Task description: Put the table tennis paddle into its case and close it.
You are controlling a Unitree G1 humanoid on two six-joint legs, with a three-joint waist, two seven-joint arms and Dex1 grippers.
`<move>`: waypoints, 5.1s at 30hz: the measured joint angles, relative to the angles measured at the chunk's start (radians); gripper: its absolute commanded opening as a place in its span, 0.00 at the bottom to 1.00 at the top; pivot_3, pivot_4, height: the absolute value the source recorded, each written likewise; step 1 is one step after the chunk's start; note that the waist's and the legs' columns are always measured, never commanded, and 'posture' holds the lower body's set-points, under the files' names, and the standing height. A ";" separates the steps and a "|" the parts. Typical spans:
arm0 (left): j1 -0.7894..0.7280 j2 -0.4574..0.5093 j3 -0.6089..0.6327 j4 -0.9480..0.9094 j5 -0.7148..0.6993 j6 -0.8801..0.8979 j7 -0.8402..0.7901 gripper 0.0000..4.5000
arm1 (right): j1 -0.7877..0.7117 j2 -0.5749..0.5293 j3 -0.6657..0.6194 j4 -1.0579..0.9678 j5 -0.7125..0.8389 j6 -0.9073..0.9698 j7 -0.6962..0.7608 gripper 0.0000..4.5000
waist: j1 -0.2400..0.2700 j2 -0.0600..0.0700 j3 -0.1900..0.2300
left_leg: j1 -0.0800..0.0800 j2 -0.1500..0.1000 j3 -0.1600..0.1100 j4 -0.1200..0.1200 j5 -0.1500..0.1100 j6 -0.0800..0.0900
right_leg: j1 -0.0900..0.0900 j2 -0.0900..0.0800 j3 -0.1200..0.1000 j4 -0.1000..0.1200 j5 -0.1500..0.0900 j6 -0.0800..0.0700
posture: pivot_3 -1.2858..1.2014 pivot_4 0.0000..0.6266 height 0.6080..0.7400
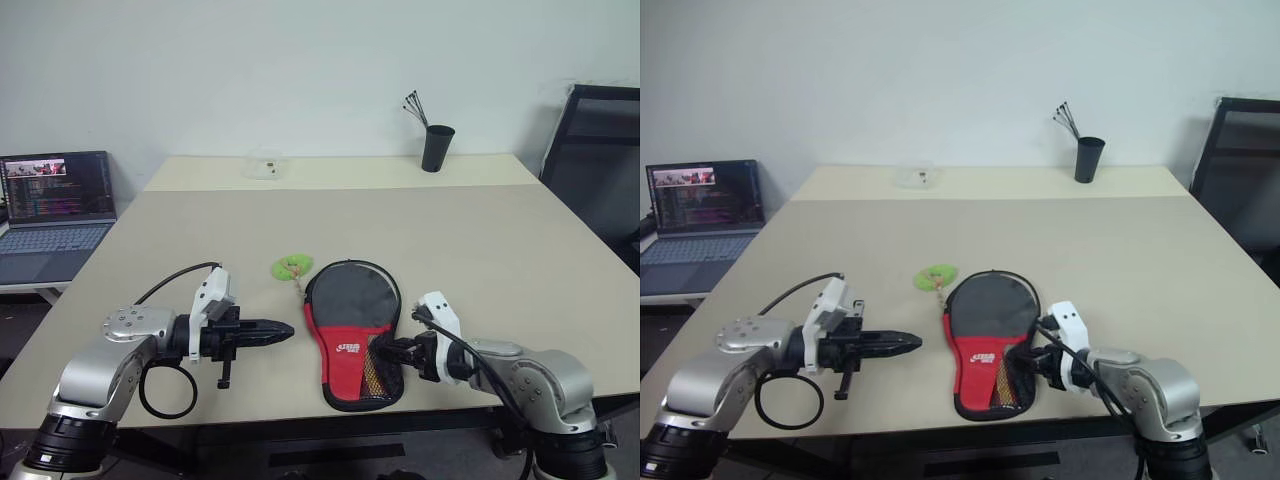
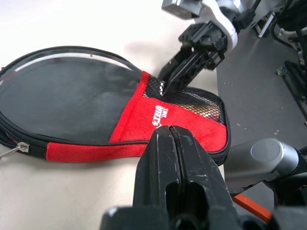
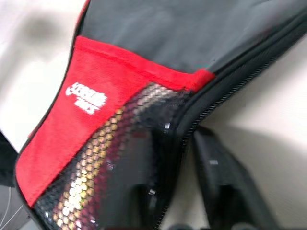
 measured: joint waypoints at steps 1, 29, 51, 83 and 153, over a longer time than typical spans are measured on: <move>0.003 0.000 0.000 0.000 0.000 0.000 -0.001 0.00 | -0.005 -0.025 -0.001 -0.019 0.013 0.007 0.013 0.68 | 0.000 0.000 0.000 | 0.000 0.000 0.000 0.000 0.000 0.000 | 0.000 0.000 0.000 0.000 0.000 0.000 | 0.52 0.24 1.00; -0.312 -0.175 -0.031 0.454 0.305 -0.128 0.441 0.75 | -0.202 0.021 0.296 0.198 -0.104 -0.400 0.096 1.00 | 0.005 -0.001 -0.001 | -0.001 -0.001 0.000 0.002 0.000 0.000 | 0.000 0.002 -0.002 0.001 0.003 0.006 | 0.52 0.24 1.00; -0.781 -0.403 -0.041 1.333 0.446 -0.254 0.597 1.00 | -0.204 0.088 0.316 0.230 -0.188 -0.437 0.070 1.00 | 0.009 -0.002 -0.001 | -0.001 -0.001 0.002 0.002 0.000 0.000 | 0.000 0.006 -0.002 0.002 0.004 0.007 | 0.52 0.24 1.00; -0.771 -0.403 -0.010 1.350 0.490 -0.287 0.541 0.00 | -0.271 0.189 0.382 0.524 -0.340 -0.599 0.052 1.00 | -0.001 -0.009 -0.008 | 0.002 -0.001 0.003 0.003 0.000 0.000 | 0.000 0.005 0.000 0.008 0.004 0.007 | 0.52 0.24 1.00; -1.110 -0.749 -0.856 1.591 1.545 -1.050 1.383 0.00 | -0.002 0.166 0.377 0.213 -0.447 -0.538 -0.030 1.00 | 0.028 -0.016 -0.015 | 0.000 -0.001 0.004 0.003 -0.001 -0.001 | 0.000 0.003 -0.001 0.001 0.004 0.008 | 0.52 0.24 1.00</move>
